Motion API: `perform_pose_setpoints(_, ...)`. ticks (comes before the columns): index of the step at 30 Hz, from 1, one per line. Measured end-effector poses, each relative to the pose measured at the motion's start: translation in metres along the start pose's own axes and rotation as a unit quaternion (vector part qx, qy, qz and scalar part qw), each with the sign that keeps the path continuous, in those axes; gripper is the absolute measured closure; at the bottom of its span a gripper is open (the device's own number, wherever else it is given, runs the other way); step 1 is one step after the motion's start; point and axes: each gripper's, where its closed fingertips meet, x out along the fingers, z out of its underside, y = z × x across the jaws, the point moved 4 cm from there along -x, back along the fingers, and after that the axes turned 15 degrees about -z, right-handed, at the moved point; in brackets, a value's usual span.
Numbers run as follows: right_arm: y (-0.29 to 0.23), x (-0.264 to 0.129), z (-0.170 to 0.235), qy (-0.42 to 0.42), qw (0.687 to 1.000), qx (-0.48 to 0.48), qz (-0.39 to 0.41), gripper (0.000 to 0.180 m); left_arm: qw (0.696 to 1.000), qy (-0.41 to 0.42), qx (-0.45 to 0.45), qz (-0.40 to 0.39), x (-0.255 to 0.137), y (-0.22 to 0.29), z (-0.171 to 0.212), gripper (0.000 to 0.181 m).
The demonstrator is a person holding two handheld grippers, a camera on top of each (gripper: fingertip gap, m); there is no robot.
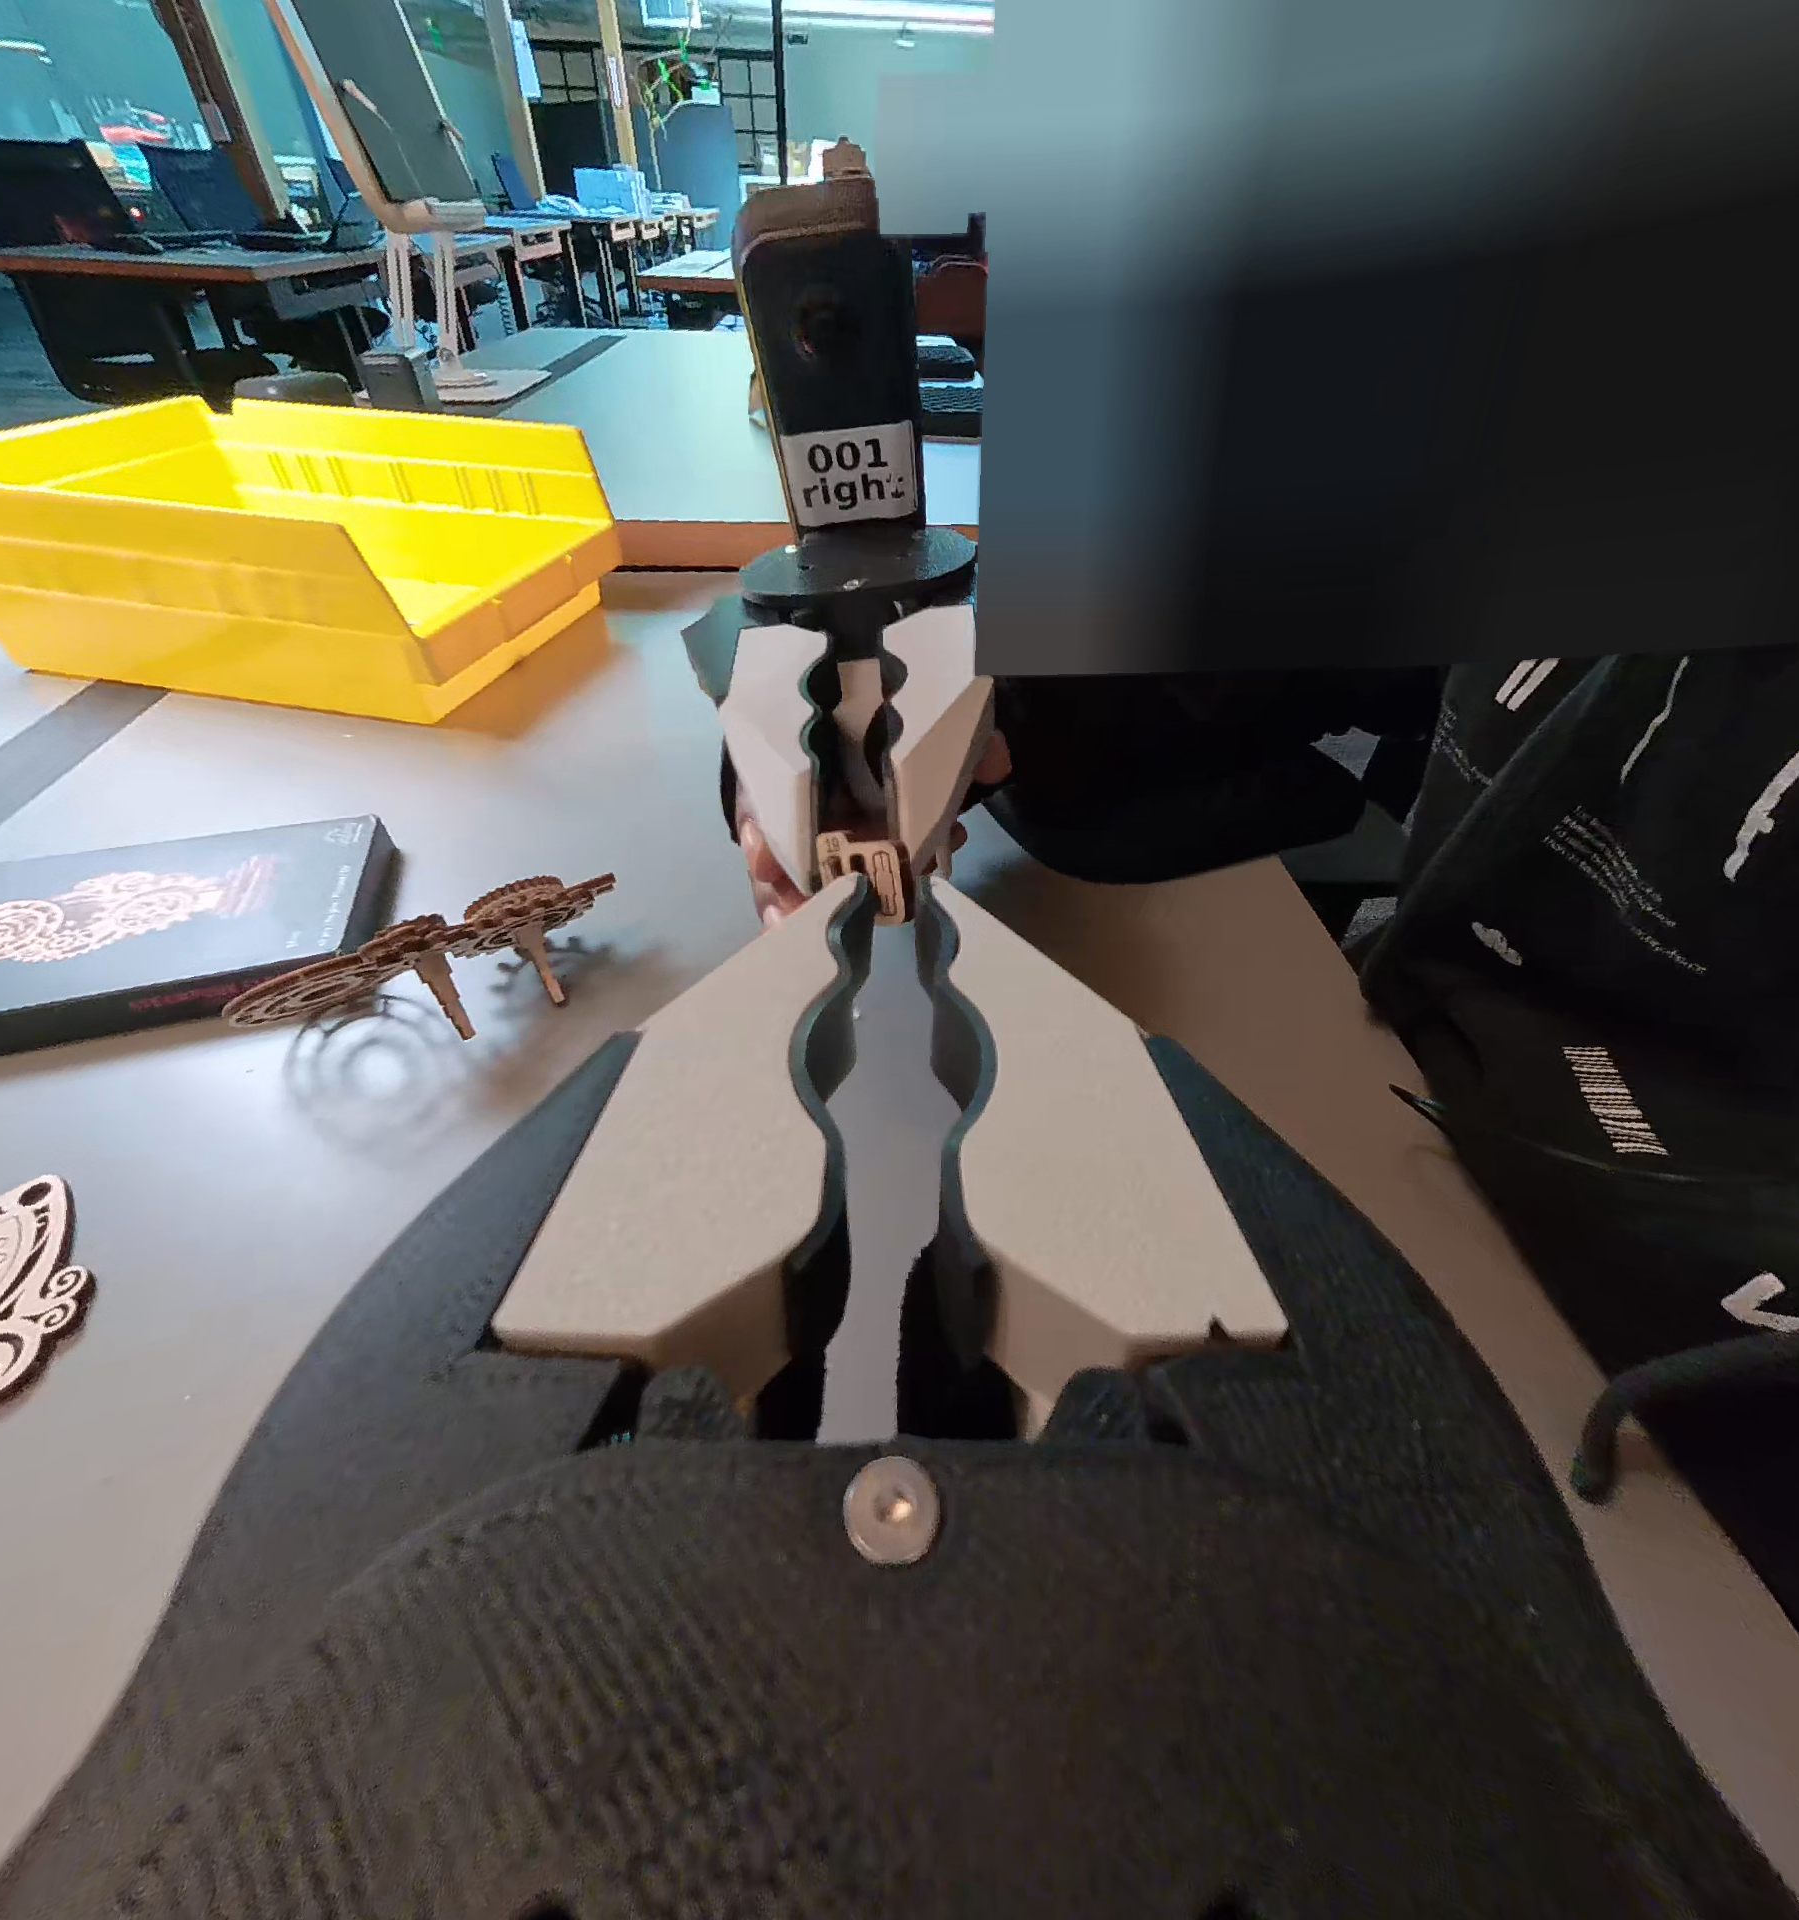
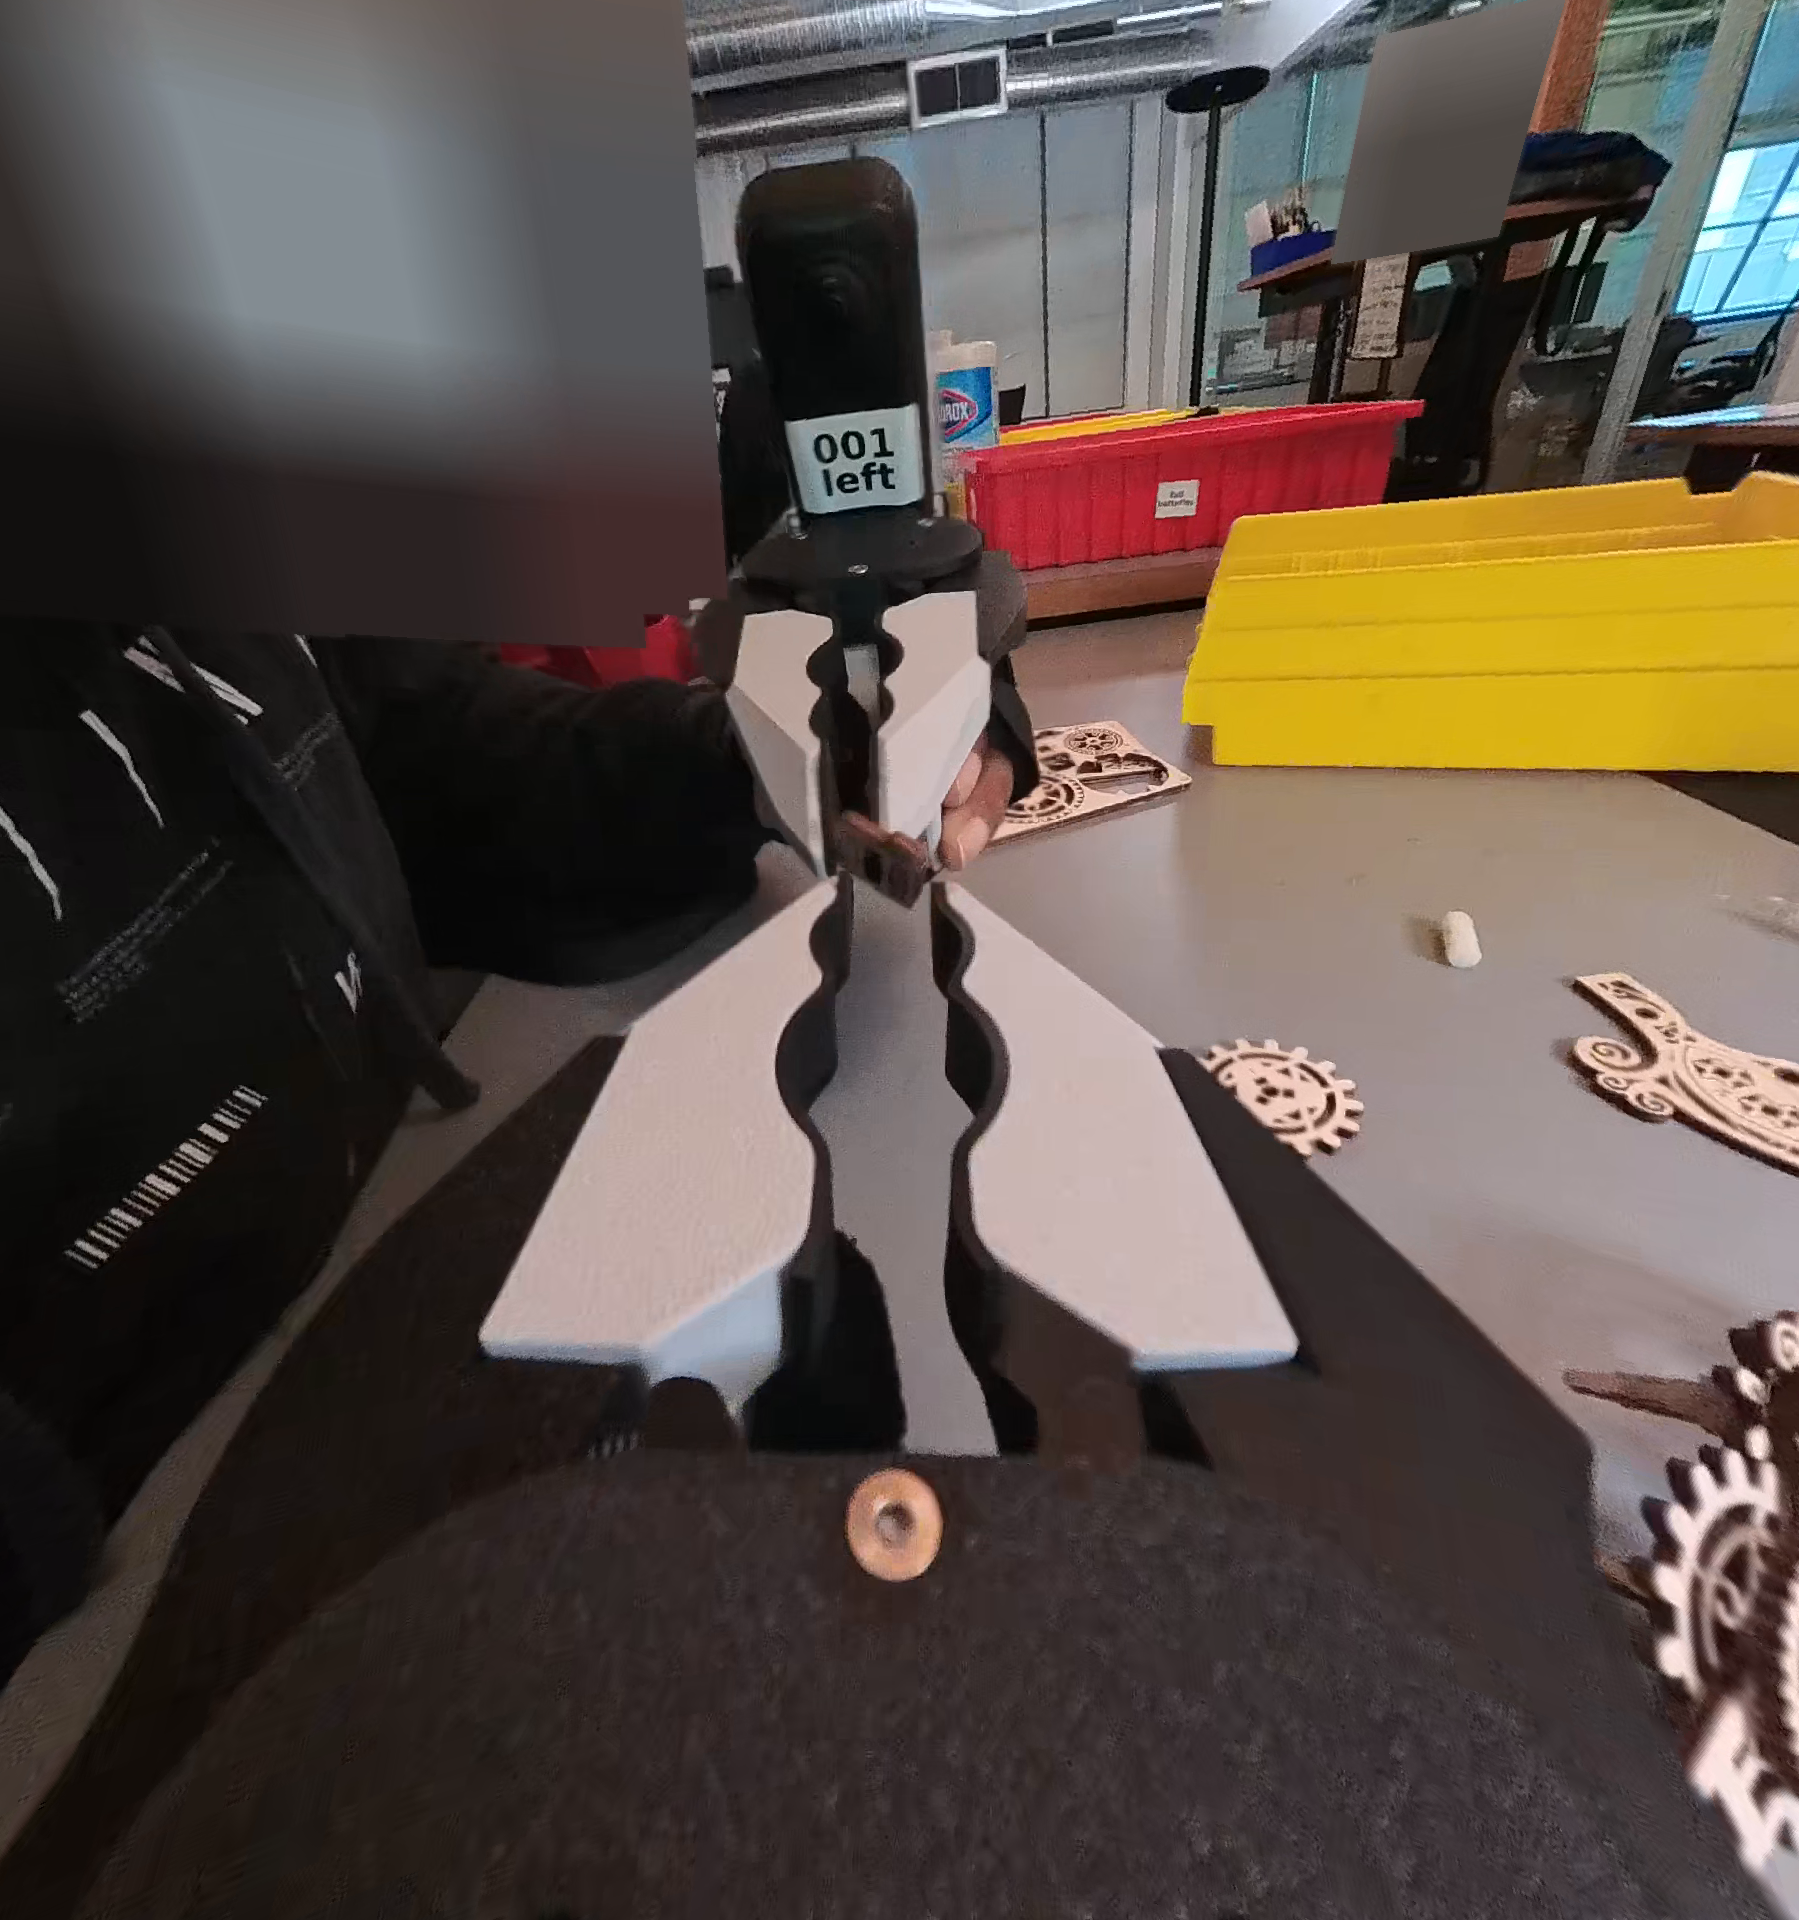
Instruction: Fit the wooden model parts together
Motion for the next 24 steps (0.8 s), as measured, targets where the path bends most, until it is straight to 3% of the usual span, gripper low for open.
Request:
perform_pose_setpoints(6, -0.004, 0.004, 0.0, -0.039, 0.997, -0.068, 0.015, 0.165, 0.999, -0.005, -0.004, 0.034, 0.001, 0.007, 0.003, 0.175)
perform_pose_setpoints(9, -0.008, 0.005, 0.0, -0.052, 0.994, -0.094, 0.016, 0.173, 0.999, -0.012, -0.01, 0.043, 0.002, 0.008, 0.005, 0.175)
perform_pose_setpoints(14, 0.0, 0.002, 0.001, -0.087, 0.982, -0.153, 0.069, 0.175, 0.998, -0.014, -0.054, 0.011, 0.003, -0.007, 0.008, 0.173)
perform_pose_setpoints(19, 0.009, -0.004, -0.004, -0.131, 0.94, -0.265, 0.169, 0.176, 0.983, -0.005, -0.184, -0.009, 0.004, -0.026, 0.01, 0.153)
perform_pose_setpoints(24, 0.008, 0.002, -0.006, -0.197, 0.867, -0.389, 0.239, 0.176, 0.936, 0.022, -0.349, 0.04, 0.012, -0.028, 0.011, 0.142)
